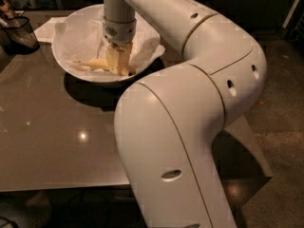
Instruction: Pick banana from white bowl
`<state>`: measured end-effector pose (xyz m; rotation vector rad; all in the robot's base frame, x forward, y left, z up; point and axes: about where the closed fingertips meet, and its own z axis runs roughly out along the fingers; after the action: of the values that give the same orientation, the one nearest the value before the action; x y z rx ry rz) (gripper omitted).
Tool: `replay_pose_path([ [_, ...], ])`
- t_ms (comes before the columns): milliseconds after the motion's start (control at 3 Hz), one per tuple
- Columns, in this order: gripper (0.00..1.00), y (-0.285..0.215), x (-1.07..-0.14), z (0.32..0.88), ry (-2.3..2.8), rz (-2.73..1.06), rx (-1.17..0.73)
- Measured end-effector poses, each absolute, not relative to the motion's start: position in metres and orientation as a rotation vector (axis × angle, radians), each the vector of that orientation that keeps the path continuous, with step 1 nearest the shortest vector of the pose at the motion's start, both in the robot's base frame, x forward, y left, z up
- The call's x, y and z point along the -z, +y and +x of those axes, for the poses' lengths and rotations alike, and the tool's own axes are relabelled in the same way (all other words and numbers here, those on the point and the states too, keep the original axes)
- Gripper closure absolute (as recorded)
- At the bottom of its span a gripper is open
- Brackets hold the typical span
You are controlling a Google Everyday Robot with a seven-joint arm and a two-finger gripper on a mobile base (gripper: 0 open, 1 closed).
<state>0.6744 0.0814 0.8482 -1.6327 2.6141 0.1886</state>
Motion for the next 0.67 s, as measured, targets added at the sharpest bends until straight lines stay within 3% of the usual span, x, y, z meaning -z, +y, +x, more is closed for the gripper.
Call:
replay_pose_path([
  [667, 1.0, 0.082, -0.872, 0.672, 2.518, -1.657, -0.133],
])
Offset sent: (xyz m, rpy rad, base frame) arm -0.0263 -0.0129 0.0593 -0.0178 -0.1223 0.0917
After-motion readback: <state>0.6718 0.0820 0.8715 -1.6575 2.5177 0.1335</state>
